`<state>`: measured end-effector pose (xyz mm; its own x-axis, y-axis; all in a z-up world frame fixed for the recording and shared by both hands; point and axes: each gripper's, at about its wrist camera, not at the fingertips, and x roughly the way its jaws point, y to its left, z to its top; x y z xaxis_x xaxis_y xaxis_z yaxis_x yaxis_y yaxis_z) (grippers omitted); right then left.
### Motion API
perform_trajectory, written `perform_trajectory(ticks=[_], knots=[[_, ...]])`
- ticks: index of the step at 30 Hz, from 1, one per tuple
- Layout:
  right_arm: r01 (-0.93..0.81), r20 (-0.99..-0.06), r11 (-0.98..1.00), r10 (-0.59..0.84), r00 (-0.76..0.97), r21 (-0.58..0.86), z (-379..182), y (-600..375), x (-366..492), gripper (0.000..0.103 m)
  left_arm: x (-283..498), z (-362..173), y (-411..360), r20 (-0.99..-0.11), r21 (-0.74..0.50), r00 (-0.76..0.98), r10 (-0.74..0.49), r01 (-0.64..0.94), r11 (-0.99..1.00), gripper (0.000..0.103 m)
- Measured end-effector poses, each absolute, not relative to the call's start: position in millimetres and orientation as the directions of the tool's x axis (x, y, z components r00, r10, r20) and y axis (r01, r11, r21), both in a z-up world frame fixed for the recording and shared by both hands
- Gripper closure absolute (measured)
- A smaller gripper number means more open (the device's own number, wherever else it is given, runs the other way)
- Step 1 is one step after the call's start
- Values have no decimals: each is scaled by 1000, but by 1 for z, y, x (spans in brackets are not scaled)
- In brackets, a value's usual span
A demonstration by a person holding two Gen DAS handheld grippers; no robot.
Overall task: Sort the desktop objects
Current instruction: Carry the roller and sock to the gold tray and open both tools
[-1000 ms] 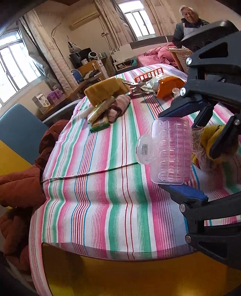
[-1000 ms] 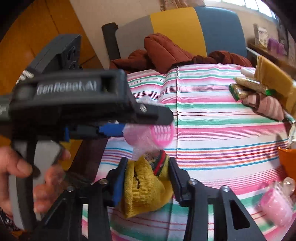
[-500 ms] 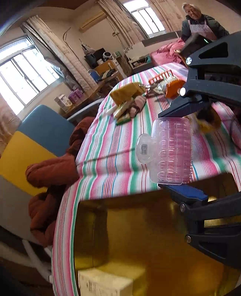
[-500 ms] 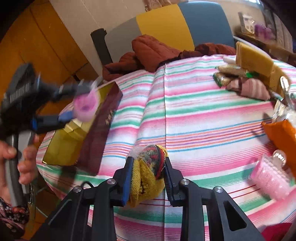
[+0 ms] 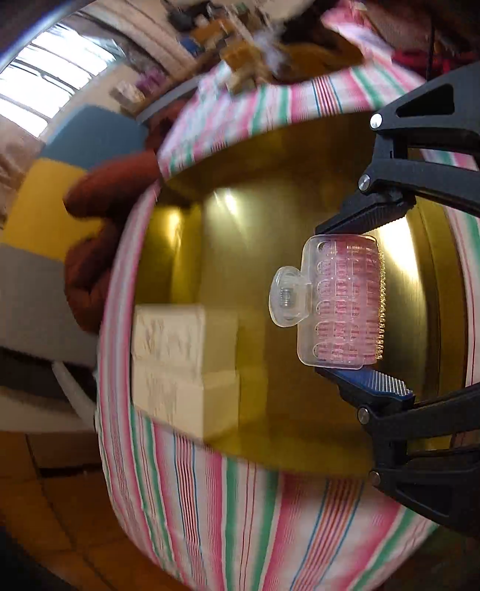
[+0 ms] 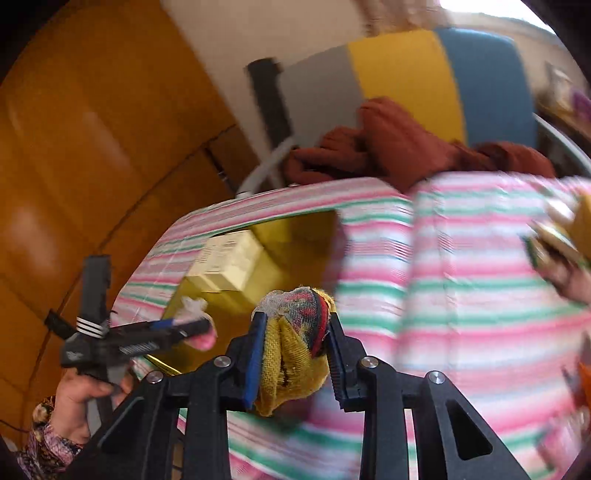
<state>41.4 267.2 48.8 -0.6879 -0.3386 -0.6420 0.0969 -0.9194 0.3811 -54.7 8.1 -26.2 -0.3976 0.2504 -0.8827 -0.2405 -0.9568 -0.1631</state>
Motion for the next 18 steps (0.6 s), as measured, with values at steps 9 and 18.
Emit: perform_trajectory(ticks=[9, 18], knots=[[256, -706, -911, -412, -577, 322, 35, 157, -57, 72, -46, -36, -27, -883, -136, -420, 209, -196, -971, 25], [246, -701, -904, -428, -571, 351, 20, 133, -81, 44, -37, -31, -21, -871, -115, -449, 197, -205, -972, 25]])
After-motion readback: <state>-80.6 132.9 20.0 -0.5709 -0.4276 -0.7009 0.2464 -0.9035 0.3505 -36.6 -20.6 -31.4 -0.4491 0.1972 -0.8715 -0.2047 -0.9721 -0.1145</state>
